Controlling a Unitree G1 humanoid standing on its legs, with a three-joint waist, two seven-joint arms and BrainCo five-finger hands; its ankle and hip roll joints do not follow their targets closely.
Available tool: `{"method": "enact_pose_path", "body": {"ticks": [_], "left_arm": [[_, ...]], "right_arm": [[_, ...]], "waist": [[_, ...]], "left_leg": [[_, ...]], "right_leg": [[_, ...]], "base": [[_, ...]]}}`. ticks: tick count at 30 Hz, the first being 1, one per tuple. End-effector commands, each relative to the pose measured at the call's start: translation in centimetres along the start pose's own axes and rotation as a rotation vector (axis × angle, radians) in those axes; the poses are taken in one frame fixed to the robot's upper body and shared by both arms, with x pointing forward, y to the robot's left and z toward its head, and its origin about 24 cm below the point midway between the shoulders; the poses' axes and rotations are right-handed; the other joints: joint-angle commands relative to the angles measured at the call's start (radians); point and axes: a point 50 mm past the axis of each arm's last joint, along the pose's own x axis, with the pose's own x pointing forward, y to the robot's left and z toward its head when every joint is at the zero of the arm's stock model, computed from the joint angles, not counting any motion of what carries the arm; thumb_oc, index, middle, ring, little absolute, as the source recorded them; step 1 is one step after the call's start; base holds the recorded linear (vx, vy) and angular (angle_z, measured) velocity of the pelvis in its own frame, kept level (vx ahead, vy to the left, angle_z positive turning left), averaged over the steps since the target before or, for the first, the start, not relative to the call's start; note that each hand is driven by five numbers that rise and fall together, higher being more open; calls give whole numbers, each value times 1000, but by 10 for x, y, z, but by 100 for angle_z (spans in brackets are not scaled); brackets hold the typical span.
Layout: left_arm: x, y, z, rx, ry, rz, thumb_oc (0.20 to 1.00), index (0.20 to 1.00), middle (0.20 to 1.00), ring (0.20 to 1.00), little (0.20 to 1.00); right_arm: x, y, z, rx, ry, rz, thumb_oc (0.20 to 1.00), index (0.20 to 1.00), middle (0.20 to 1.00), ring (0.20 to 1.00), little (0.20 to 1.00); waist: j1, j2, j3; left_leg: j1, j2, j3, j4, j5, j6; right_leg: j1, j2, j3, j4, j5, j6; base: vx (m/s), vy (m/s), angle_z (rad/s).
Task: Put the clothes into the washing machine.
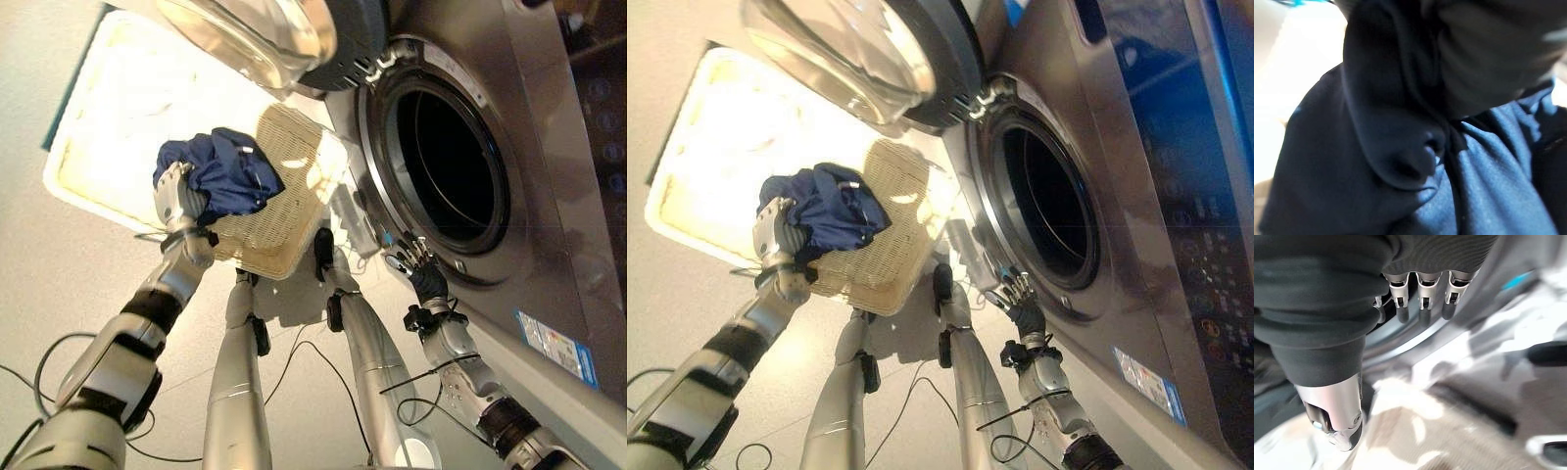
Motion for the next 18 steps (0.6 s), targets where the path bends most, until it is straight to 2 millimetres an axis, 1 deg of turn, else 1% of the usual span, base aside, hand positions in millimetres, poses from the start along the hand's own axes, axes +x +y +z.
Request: {"method": "enact_pose_path", "body": {"ticks": [1,2,3,4,6,8,9,10,11,13,15,17,18], "left_arm": [[-7,-7,19,-316,-8,-39,200,200,200,200,200],[-17,-12,18,-380,4,-86,200,200,200,200,200],[-21,-13,18,-411,7,-108,200,200,200,200,200],[-30,-17,23,-501,8,-176,200,200,200,200,200],[-34,-18,27,-571,-2,-234,200,200,200,200,200],[-40,-21,34,-659,-13,-318,200,200,200,200,200],[-43,-22,38,-707,-25,-374,200,200,200,200,200],[-47,-24,46,-779,-56,-472,200,200,200,200,200],[-52,-25,53,-814,-77,-543,200,200,200,200,200],[-55,-27,56,-833,-96,-599,200,200,200,200,200],[-65,-32,69,-920,-127,-772,200,200,200,200,200],[-67,-33,71,-933,-129,-802,200,200,200,200,200],[-72,-36,74,-944,-136,-884,200,200,200,200,200]], "right_arm": [[2,8,22,-111,-108,33,1000,1000,1000,1000,1000],[5,12,26,-161,-118,48,1000,1000,1000,1000,1000],[7,14,28,-183,-127,62,1000,1000,1000,1000,1000],[9,20,34,-249,-148,114,1000,1000,1000,1000,1000],[11,23,38,-312,-168,149,1000,1000,1000,1000,1000],[15,27,43,-414,-197,190,1000,1000,1000,1000,1000],[17,30,45,-475,-213,224,1000,1000,1000,1000,1000],[23,32,49,-567,-227,270,1000,1000,1000,1000,1000],[27,34,51,-599,-229,294,1000,1000,1000,1000,1000],[29,36,52,-622,-226,318,1000,1000,1000,1000,1000],[34,38,53,-675,-217,357,1000,1000,1000,1000,1000],[34,39,53,-682,-216,365,1000,1000,1000,1000,1000],[34,40,52,-698,-215,390,1000,1000,1000,1000,1000]], "waist": [[-8,43,-12],[4,43,-12],[9,43,-12],[21,44,-12],[28,46,-12],[38,51,-12],[44,55,-12],[55,62,-12],[64,68,-12],[69,71,-12],[79,84,-12],[79,86,-12],[81,90,-12]], "left_leg": [[64,-68,41,-9,-72,-4],[84,-67,35,-22,-68,-6],[91,-65,32,-27,-66,-7],[107,-67,25,-30,-65,-6],[116,-68,19,-29,-65,-6],[128,-71,11,-29,-65,-4],[136,-72,9,-30,-65,-3],[146,-74,0,-31,-66,-1],[154,-77,-3,-30,-67,1],[159,-78,-6,-31,-68,2],[170,-84,-12,-29,-70,6],[172,-85,-13,-29,-70,7],[177,-86,-13,-30,-71,9]], "right_leg": [[126,32,-31,-251,136,98],[147,28,-40,-255,134,100],[155,27,-44,-257,133,101],[173,22,-55,-258,131,103],[185,19,-60,-258,129,102],[200,14,-67,-258,128,104],[210,11,-72,-259,126,104],[223,6,-79,-257,123,105],[234,1,-85,-257,120,106],[240,-2,-89,-256,118,106],[255,-10,-100,-252,114,108],[257,-11,-100,-252,113,108],[262,-13,-102,-251,111,109]], "base": [[-97,-67,30],[-74,-48,28],[-97,-47,35],[-78,-18,27],[-55,-8,26],[-41,8,30],[-55,24,19],[-55,20,14],[-44,14,9],[-25,12,9],[-34,24,12],[-14,25,13],[-17,43,11]]}}
